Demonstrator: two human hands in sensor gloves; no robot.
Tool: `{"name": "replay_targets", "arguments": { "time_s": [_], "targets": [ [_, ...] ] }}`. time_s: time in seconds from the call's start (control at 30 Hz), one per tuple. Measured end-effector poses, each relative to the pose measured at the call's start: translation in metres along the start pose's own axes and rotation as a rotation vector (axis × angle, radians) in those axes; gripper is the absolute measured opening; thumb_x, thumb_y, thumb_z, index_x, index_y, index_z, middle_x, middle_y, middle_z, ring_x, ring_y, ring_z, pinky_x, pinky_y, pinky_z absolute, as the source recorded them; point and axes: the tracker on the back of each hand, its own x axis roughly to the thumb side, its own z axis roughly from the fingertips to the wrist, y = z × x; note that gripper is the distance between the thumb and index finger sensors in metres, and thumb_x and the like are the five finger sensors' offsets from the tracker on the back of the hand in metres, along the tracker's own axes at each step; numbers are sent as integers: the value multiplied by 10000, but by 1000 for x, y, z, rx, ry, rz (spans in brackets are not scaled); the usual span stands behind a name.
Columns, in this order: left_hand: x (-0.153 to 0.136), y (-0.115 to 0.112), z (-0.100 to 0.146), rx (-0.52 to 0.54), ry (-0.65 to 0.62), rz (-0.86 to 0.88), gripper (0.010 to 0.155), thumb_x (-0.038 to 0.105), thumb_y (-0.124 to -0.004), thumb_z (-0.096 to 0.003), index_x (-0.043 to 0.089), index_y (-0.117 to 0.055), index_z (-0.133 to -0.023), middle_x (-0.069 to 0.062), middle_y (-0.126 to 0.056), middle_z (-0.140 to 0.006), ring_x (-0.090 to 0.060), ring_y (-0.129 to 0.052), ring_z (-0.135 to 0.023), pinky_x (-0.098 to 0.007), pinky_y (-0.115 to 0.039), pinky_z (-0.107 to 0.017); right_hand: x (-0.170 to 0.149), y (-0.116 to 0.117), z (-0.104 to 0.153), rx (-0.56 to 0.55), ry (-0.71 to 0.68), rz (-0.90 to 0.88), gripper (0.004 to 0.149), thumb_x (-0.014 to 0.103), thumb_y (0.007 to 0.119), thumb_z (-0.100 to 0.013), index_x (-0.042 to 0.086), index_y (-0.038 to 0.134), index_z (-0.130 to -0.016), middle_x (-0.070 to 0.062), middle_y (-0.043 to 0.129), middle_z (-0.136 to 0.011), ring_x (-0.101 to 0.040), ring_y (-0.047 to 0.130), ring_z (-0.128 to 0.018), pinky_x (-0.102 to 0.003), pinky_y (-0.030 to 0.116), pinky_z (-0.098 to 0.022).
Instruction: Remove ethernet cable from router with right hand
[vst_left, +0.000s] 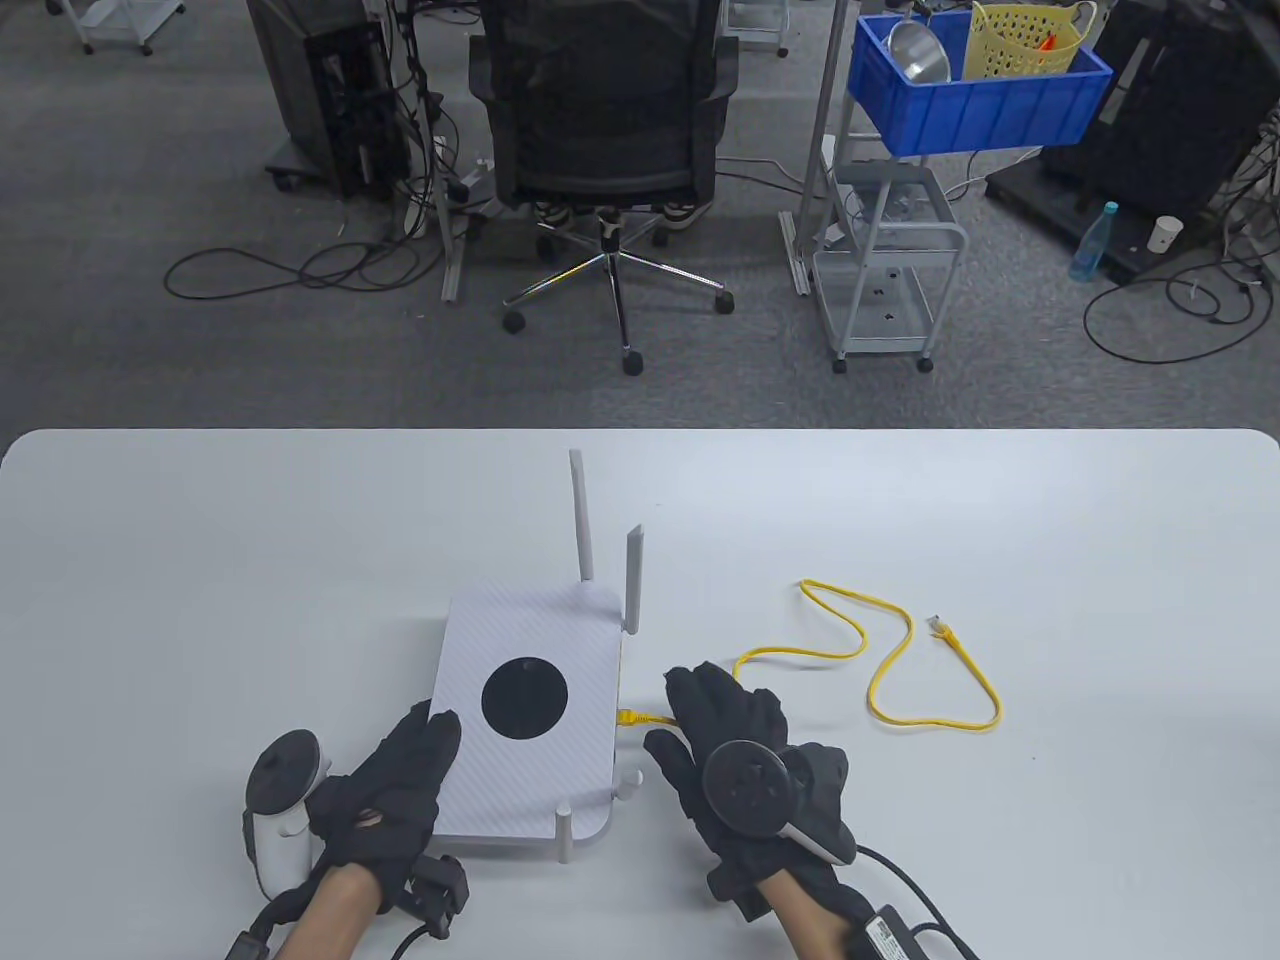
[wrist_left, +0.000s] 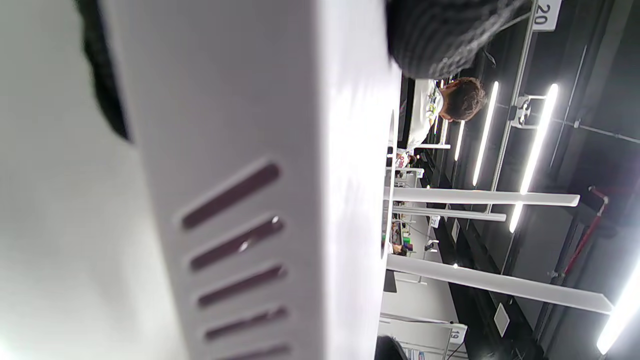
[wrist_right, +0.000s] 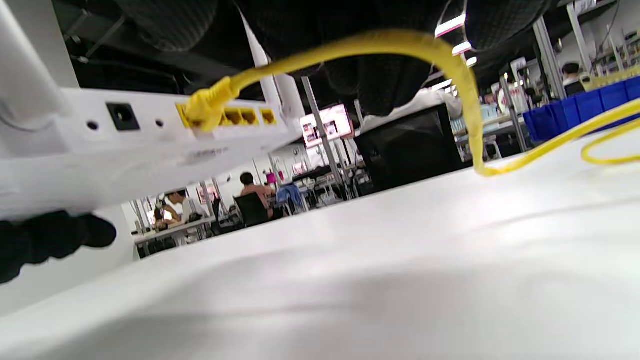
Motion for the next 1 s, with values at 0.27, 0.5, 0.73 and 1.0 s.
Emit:
{"name": "replay_targets", "arguments": {
  "time_s": [0.27, 0.5, 0.73, 1.0],
  "targets": [
    [2, -11, 1, -50, -36, -61, 742, 447, -730, -583, 1, -398, -1074, -207, -904, -825, -288, -1141, -472, -367, -963, -310, 2, 12, -3, 115, 58, -76, 675, 545, 570, -561, 78, 631, -1046, -179, 824, -937, -324, 926, -726, -687, 635, -653],
    [4, -15, 1, -72, -58, -80, 741, 447, -733, -581, 5, -401, -1075, -206, -903, -826, -291, -1140, -472, -370, -961, -311, -5, 15, -6, 162, 146, -250, 632, 547, 583, -558, 98, 655, -996, -119, 902, -826, -256, 965, -599, -634, 698, -629],
    [2, -13, -4, -104, -73, -91, 735, 447, -735, -578, 9, -416, -1075, -205, -914, -818, -294, -1141, -461, -373, -958, -304, -20, 21, -10, 282, 191, -467, 512, 509, 663, -535, 114, 785, -837, 6, 926, -561, -118, 927, -366, -561, 753, -597],
    [1, 1, -12, -179, -95, -25, 721, 448, -747, -571, 18, -460, -1074, -200, -942, -803, -294, -1150, -436, -378, -959, -285, -24, 22, -12, 311, 44, -718, 422, 500, 712, -548, 155, 816, -768, 25, 891, -449, -60, 880, -276, -483, 803, -581]
  ]
}}
